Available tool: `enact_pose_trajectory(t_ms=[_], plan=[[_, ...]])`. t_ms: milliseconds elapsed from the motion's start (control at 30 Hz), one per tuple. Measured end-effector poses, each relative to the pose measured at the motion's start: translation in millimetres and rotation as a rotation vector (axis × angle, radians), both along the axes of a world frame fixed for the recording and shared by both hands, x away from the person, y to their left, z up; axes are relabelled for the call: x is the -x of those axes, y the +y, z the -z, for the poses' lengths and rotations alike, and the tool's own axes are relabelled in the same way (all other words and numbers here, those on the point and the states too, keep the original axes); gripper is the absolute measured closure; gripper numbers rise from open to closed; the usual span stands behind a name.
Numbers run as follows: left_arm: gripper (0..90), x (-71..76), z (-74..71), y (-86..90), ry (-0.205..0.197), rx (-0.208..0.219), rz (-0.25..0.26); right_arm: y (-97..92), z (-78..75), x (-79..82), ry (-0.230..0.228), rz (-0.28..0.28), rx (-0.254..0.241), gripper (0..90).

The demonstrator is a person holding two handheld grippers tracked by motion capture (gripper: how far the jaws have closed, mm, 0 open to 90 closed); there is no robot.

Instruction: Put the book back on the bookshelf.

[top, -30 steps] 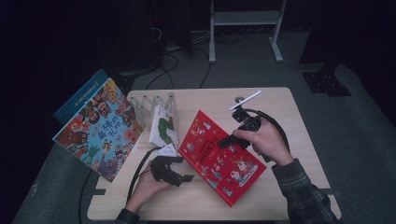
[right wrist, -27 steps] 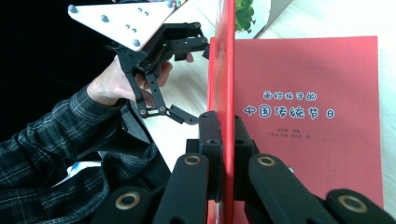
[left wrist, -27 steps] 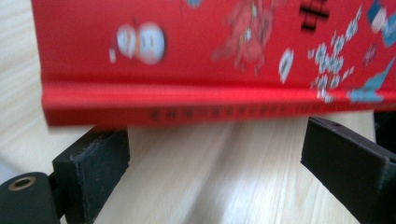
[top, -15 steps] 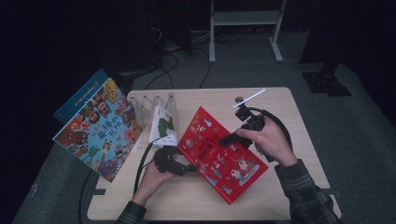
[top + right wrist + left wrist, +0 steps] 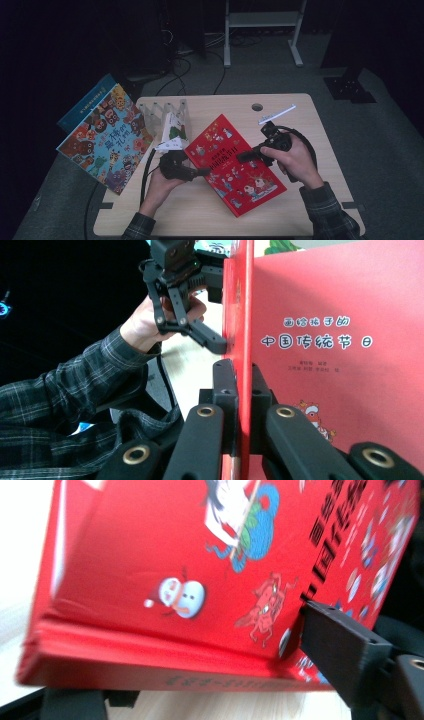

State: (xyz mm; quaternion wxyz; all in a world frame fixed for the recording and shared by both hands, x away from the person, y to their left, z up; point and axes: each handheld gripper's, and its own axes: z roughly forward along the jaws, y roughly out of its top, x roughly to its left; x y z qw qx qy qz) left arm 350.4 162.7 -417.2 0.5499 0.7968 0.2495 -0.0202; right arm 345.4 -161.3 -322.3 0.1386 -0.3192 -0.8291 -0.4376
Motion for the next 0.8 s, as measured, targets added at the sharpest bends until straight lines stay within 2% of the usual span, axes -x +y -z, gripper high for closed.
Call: enact_pose_trajectory(t_ms=[233, 467, 633, 700, 800], plan=[[39.8, 0.1, -10.5, 14.3, -0.042, 0.097, 0.002, -7.3, 19.9, 5.0, -0.093, -0.049, -0.082, 87.5], [51.1, 0.6, -21.9, 20.5, -0.075, 0.129, 0.035, -13.5, 42.4, 4.8, -0.145, -0.085, -0.164, 87.0], [62.5, 1.4, -32.5, 23.2, -0.099, 0.185, 0.087, -8.5, 59.2, 5.3, -0.169, -0.132, -0.135, 84.3], [65.4, 1.9, -37.0, 23.5, -0.111, 0.189, 0.108, -5.9, 64.5, 5.7, -0.174, -0.151, -0.132, 83.7], [69.6, 3.5, -42.4, 22.9, -0.126, 0.189, 0.133, -3.5, 69.3, 5.3, -0.192, -0.152, -0.125, 81.5]])
